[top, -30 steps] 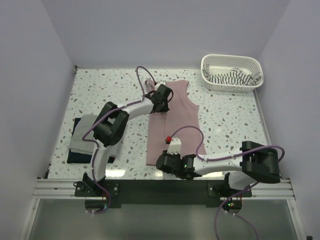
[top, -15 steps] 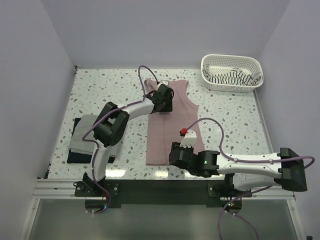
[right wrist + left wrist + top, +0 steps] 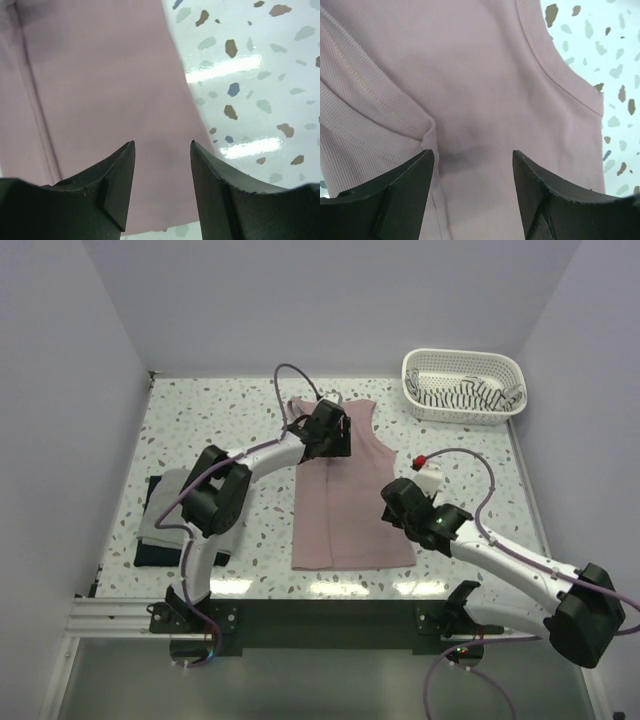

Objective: Fold and stack the tank tops
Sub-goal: Fold the tank top

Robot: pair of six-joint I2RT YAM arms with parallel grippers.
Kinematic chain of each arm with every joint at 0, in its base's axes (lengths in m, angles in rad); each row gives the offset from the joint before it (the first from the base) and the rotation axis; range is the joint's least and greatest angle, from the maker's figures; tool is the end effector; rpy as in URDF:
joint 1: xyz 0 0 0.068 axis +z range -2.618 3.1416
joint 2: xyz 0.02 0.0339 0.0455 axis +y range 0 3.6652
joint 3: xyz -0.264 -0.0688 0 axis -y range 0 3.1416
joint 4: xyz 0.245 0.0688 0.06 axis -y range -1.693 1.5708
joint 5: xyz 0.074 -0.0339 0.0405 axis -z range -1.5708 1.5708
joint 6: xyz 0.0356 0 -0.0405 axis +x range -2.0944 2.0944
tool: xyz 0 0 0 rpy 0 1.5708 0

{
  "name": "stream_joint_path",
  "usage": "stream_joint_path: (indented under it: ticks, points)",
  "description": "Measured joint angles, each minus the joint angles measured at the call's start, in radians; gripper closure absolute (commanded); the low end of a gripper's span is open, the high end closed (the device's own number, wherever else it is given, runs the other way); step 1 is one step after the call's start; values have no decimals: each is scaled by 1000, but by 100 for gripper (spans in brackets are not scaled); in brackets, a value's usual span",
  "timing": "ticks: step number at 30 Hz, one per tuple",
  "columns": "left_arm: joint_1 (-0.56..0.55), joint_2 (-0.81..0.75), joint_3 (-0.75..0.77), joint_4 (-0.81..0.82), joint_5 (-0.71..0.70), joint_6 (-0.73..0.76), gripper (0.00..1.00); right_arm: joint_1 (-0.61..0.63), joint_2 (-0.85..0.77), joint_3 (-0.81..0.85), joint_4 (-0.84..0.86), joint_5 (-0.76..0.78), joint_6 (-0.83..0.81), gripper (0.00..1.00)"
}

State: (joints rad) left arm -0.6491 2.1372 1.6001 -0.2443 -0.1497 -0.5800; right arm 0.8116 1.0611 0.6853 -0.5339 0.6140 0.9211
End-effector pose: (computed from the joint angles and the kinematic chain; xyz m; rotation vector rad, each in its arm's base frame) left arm 0.3859 -0.2862 0.1856 0.0079 2.3820 -0.4260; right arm 0.1556 0.1342 0.2285 0.3695 2.2450 0.1270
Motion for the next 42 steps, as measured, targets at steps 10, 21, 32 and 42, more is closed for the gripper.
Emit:
stream_joint_path:
  ticks: [10,21,32,42]
  points:
    - [-27,-210,-285,95,38,-50,47,-361,276,108,159,-241,-227,52]
    - [-273,-349,-589,120,18,-120,55,-428,482,210,272,-326,-305,57]
    - [-308,-381,-631,100,-31,-146,57,-400,213,-78,270,-349,-245,56]
    - [-308,-447,-690,45,-43,-137,57,-279,43,-147,247,-343,-131,55]
